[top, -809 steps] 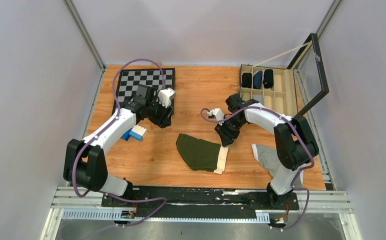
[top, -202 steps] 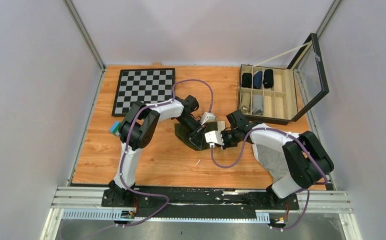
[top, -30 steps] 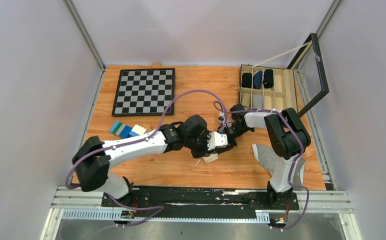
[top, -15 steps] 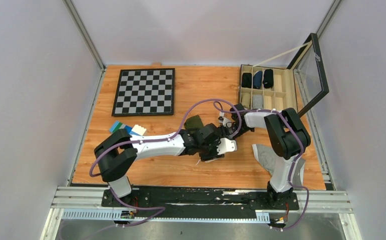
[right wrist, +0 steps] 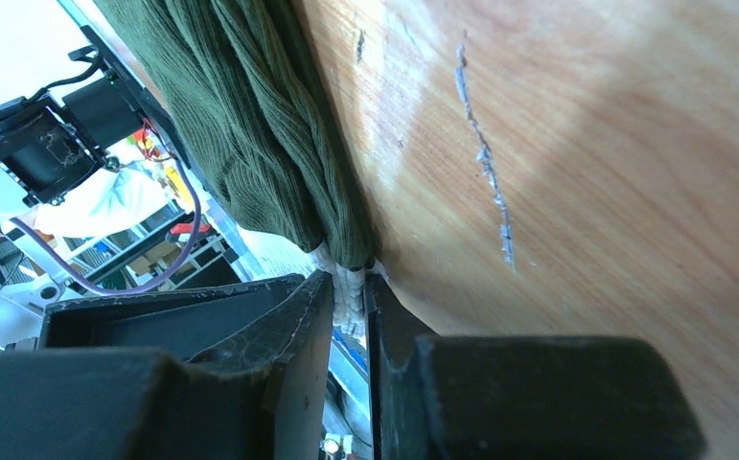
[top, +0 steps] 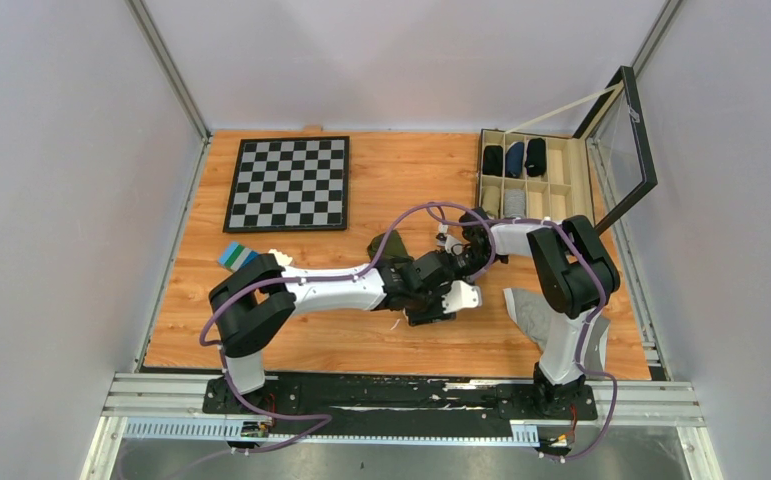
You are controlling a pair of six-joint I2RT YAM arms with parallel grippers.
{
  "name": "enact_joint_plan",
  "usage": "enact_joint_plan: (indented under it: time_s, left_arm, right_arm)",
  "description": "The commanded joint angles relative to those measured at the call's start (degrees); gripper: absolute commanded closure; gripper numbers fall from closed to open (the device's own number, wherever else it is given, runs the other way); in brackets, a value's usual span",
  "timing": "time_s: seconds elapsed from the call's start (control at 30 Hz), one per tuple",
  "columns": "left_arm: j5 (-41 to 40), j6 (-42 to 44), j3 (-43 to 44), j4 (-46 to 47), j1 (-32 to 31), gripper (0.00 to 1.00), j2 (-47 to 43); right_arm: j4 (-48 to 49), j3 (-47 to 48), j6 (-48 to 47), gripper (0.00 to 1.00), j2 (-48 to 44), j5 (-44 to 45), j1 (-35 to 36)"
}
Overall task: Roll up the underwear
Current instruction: Roll the underwear to the center of the board.
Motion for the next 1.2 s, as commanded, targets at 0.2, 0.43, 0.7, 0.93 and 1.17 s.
enact_joint_plan:
  time_s: [0.2,0.43,0.7,0.93,1.17]
  left_arm:
    - [-8.75,-0.73,-0.66,2.43,-0.99,0.44,2.07]
    - [-8.54,3.3,-4.47,2.81,-1.28,0.62,2.74]
    - [2.8,7.58,-4.57,-1.64,1.36,0.87,-0.76]
    - [26.36,12.35,1.6,-14.4,8.58,0.89,0.2]
    - [46.52,20.71,15.23,-37.33,15.55,0.9,10.47]
  right_arm:
    - [4.97,0.49,-0.04,0.78,1.6,2.77,-0.14]
    - [3.65,1.69,-0.04,0.57,-0.19,0.91,-1.16]
    - [-9.98,8.31,-11.04,0.4,-11.18,-0.93,-18.19]
    - [-25.66,18.06,-28.93,0.42,-14.43,-11.87,-36.68]
    - [-19.92,8.54,-55.18,0.41,-33.26,-10.64,-37.63]
